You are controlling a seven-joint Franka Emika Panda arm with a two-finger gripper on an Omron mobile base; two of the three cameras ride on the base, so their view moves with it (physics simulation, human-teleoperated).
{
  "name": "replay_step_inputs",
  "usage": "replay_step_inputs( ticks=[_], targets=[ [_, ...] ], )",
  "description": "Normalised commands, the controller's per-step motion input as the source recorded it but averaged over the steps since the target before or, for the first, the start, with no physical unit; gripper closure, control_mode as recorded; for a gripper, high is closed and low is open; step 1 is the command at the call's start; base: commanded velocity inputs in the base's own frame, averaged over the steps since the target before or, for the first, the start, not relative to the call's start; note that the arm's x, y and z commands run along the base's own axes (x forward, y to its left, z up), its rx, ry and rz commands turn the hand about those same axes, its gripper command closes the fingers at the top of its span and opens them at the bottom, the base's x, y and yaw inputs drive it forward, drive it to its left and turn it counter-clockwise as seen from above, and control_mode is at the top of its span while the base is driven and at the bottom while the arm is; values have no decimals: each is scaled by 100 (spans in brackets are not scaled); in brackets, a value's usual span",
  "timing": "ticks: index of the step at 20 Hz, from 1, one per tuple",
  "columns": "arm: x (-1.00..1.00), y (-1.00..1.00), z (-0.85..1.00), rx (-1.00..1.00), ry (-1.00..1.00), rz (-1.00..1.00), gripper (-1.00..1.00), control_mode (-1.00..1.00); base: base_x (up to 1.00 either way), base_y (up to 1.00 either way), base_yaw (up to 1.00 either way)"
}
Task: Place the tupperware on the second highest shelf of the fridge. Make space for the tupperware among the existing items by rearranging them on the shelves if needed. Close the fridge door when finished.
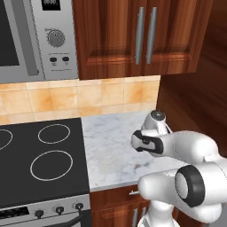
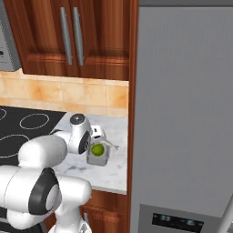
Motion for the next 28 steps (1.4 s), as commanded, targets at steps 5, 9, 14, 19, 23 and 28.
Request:
replay_step_inputs(
  ticks=[5,9,14,19,23,28],
  targets=[
    [-52,48,92,-19,-6,31,100,-100,0,0,0],
    [-67,24,70,-17,-14,35,100,-100,0,0,0],
    [-64,1,80,-9,-11,41,100,-100,0,0,0],
    [-68,0,97,-11,-11,42,100,-100,0,0,0],
    [-89,0,81,-17,-8,33,100,-100,0,0,0],
    [-69,0,37,-5,-16,26,100,-100,0,0,0]
  ],
)
